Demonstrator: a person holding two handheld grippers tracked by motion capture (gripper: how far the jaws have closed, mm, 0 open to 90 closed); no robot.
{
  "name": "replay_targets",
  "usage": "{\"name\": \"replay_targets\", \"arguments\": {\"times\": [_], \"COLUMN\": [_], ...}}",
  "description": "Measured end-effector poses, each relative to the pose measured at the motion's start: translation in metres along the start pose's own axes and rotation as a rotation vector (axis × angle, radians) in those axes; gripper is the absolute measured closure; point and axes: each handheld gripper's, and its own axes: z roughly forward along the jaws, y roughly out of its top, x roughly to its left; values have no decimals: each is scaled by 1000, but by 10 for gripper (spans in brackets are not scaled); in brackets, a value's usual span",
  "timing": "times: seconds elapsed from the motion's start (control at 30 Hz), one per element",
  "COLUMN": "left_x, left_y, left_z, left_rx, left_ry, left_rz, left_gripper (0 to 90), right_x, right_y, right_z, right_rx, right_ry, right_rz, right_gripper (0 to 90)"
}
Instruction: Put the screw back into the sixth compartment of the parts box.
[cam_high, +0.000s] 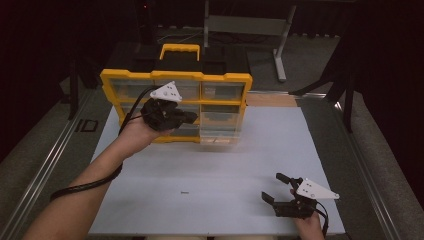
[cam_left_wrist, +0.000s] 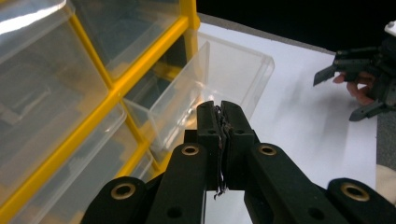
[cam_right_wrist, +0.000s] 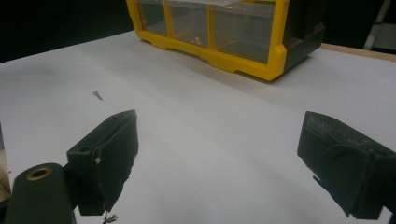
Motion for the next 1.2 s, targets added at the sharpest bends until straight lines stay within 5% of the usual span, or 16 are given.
{"name": "replay_targets", "arguments": {"times": [0.8, 1.2], "left_x": [3, 7], "left_y": [27, 24], "left_z": [51, 76], "left_rx": [30, 129], "left_ry": [-19, -9], "left_rz": [-11, -14], "left_gripper": [883, 882], "right_x": [0, -1], "right_y": [0, 0], "right_z": [-1, -1], "right_rx": [-6, -7], "right_ry": [6, 5], "right_rz": [2, 3], "right_gripper": [124, 124]}}
